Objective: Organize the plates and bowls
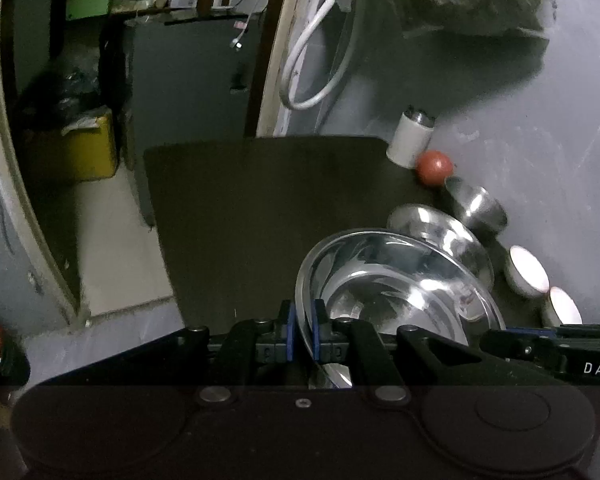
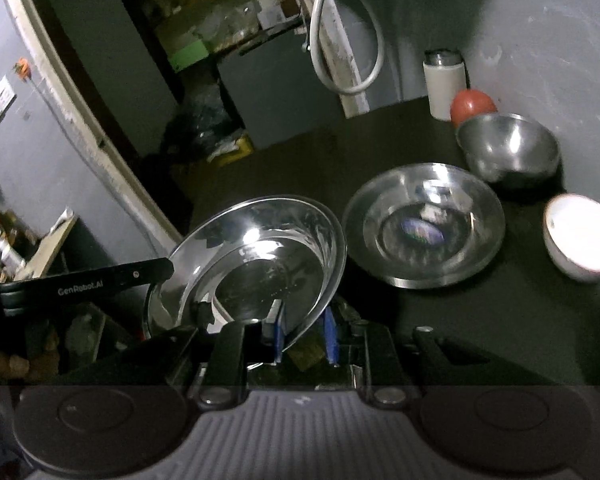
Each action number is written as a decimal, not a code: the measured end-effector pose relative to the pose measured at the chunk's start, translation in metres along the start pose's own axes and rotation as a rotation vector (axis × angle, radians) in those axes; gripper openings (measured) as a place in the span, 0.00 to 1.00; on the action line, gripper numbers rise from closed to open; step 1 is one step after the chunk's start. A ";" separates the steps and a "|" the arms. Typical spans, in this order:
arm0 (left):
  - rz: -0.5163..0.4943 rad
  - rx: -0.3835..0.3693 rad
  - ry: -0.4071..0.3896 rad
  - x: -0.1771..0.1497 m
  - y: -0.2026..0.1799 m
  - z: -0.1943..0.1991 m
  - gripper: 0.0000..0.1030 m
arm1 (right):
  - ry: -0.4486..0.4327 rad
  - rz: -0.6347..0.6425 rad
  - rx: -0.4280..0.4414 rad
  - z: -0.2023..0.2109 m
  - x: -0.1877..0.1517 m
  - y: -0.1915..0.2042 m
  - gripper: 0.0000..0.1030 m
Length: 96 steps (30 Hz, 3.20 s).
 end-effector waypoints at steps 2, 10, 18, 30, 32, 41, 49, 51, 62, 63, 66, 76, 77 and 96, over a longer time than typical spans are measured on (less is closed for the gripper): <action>0.007 0.006 0.014 -0.012 0.000 0.006 0.08 | 0.023 0.003 0.004 0.005 -0.010 0.000 0.23; -0.030 0.044 0.032 -0.035 -0.011 0.014 0.09 | 0.085 0.038 -0.003 0.018 -0.035 0.007 0.23; -0.073 0.077 0.059 -0.040 -0.024 0.006 0.09 | 0.145 0.066 -0.049 0.015 -0.035 0.006 0.23; -0.113 0.111 0.075 -0.042 -0.029 0.000 0.10 | 0.213 0.111 -0.079 0.005 -0.032 0.012 0.25; -0.113 0.112 0.075 -0.043 -0.029 0.000 0.10 | 0.222 0.115 -0.082 0.003 -0.032 0.012 0.25; -0.109 0.110 0.089 -0.044 -0.030 -0.004 0.10 | 0.226 0.122 -0.090 0.003 -0.032 0.013 0.29; -0.096 0.107 0.083 -0.043 -0.027 -0.001 0.15 | 0.221 0.110 -0.079 0.003 -0.032 0.013 0.37; -0.089 0.109 0.081 -0.042 -0.025 0.000 0.15 | 0.225 0.106 -0.082 0.002 -0.033 0.012 0.39; -0.051 0.106 0.044 -0.024 -0.022 0.007 0.70 | 0.181 0.060 -0.059 0.010 -0.034 0.004 0.61; -0.054 0.105 0.030 -0.020 -0.024 0.006 0.78 | 0.168 0.052 -0.057 0.013 -0.033 0.002 0.66; -0.071 0.100 -0.006 -0.006 -0.033 0.002 0.91 | 0.119 0.023 -0.056 0.021 -0.030 -0.007 0.79; -0.089 -0.012 -0.020 0.052 -0.069 -0.052 0.99 | -0.086 -0.107 -0.082 0.049 -0.016 -0.051 0.96; -0.092 -0.024 -0.018 0.057 -0.074 -0.061 0.99 | -0.095 -0.120 -0.091 0.049 -0.014 -0.055 0.96; -0.238 -0.110 0.078 0.088 -0.138 -0.165 0.99 | -0.160 -0.254 -0.155 -0.002 0.022 -0.117 0.96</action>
Point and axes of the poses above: each gripper's, at about its wrist camera, not at the fingertips, and z roughly against the way its jaws point, y to its left, x to its top, the point moved 2 cm from there along -z, roughly the way its jaws point, and after that the axes turned 13 degrees about x, right-handed, at the moved point
